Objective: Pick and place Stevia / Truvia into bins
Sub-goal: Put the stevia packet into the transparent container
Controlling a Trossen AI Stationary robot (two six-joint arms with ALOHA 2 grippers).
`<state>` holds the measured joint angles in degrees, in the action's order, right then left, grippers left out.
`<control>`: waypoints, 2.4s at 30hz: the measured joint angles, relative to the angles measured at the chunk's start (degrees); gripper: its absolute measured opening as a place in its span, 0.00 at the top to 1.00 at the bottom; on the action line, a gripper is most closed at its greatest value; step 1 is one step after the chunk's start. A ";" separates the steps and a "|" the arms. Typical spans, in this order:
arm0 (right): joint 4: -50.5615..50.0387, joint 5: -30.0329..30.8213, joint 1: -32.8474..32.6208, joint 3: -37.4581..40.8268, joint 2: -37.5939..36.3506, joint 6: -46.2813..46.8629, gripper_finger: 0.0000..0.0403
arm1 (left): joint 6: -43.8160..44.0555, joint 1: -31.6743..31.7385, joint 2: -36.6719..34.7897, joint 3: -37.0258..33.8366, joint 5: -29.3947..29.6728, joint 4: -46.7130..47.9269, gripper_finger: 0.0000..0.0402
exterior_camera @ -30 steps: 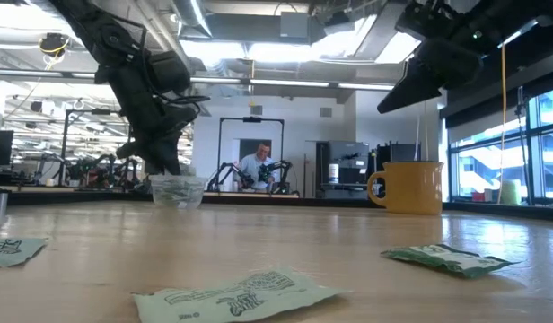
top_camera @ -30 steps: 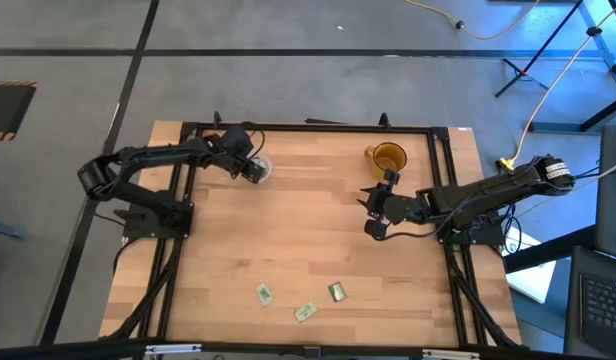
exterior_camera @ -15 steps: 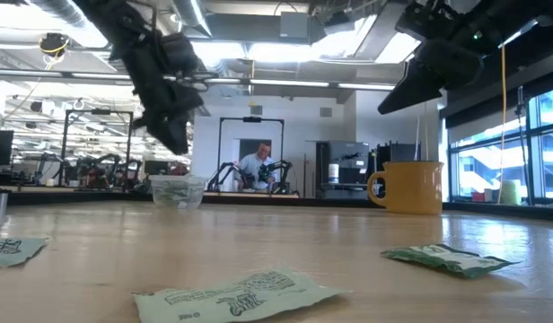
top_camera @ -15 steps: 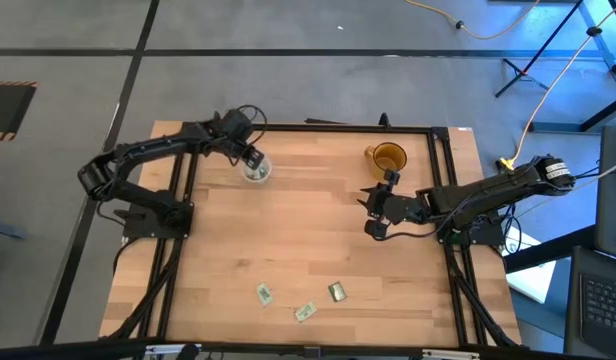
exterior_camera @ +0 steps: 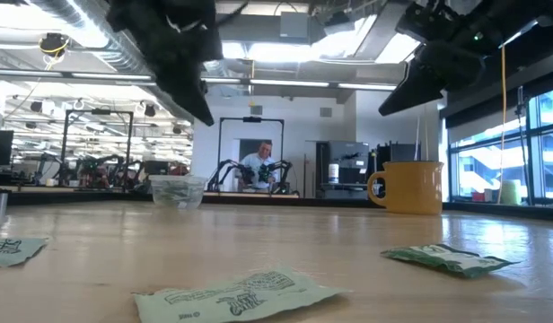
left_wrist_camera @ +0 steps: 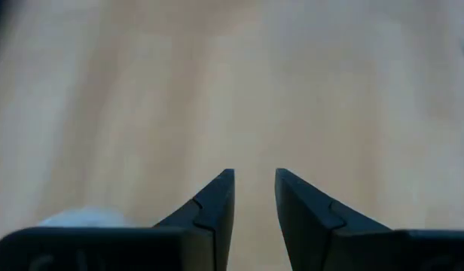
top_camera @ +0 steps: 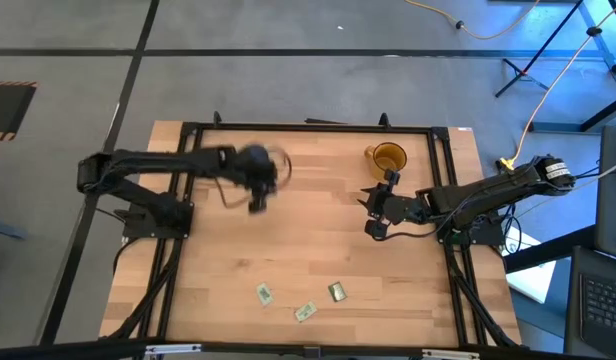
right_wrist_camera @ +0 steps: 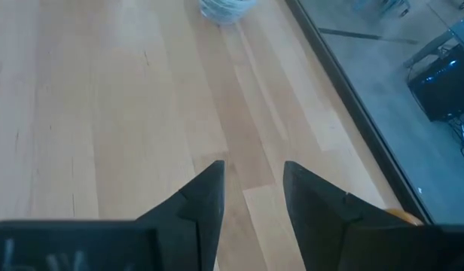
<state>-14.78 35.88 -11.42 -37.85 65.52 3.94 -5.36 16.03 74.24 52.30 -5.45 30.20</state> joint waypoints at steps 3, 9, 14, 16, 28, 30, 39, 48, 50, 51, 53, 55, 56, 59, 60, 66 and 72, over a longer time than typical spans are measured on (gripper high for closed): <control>-0.23 0.00 0.00 0.00 0.00 0.06 0.65 | -3.02 -9.83 0.31 -1.07 -0.01 -0.40 0.74; 1.79 -0.04 0.00 1.98 0.02 0.31 0.65 | 7.12 -27.81 3.73 -1.25 4.05 -7.47 0.68; 2.42 -0.14 0.00 4.53 0.02 3.11 0.65 | 13.17 -39.57 10.30 -1.23 8.42 -13.81 0.68; 2.68 -0.13 0.00 4.94 0.02 3.36 0.65 | 15.09 -43.01 13.40 -1.23 9.35 -15.05 0.68; 6.83 -0.13 0.00 5.18 0.00 3.26 0.65 | 21.75 -50.18 25.83 2.31 10.54 -13.97 0.73; 6.86 -0.13 0.00 5.18 0.00 3.25 0.65 | 21.75 -50.16 26.71 2.31 10.47 -11.59 0.73; 6.83 -0.13 0.00 5.18 0.00 3.18 0.65 | 20.98 -49.67 28.70 2.64 7.80 -7.55 0.74; 6.81 -0.13 0.00 5.18 0.00 3.12 0.65 | 20.67 -48.01 28.83 2.53 5.87 -7.22 0.88; 6.81 -0.13 0.00 5.18 0.00 3.12 0.65 | 20.67 -47.74 28.81 2.51 5.65 -7.16 0.91; 6.81 -0.13 0.00 5.18 0.00 3.11 0.65 | 20.75 -47.69 28.61 2.47 5.65 -7.15 0.92; 6.79 -0.13 0.00 5.18 0.00 3.12 0.65 | 21.98 -47.66 27.95 2.47 5.62 -7.08 0.96; 6.77 -0.13 0.00 5.18 0.00 3.11 0.65 | 24.14 -47.12 26.74 2.65 5.13 -6.16 0.98; 6.75 -0.13 -0.01 5.18 0.00 3.11 0.65 | 25.34 -46.75 25.91 2.72 4.86 -4.82 0.99; 6.70 -0.13 0.00 5.18 0.00 3.11 0.65 | 28.95 -45.24 22.10 4.32 5.24 -4.82 0.99; 6.70 -0.13 0.00 5.18 0.00 3.11 0.65 | 30.25 -44.62 20.45 4.74 5.51 -4.36 0.99; 6.48 -0.13 -0.01 5.18 0.00 3.24 0.65 | 41.53 -38.86 9.54 5.08 17.52 2.32 0.99; 6.22 -0.13 0.00 5.18 -0.01 3.33 0.65 | 44.51 -28.31 0.79 5.00 33.47 13.20 0.99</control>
<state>-8.56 35.75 -11.42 -32.67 65.51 7.27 39.14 -12.28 75.03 57.30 28.01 43.40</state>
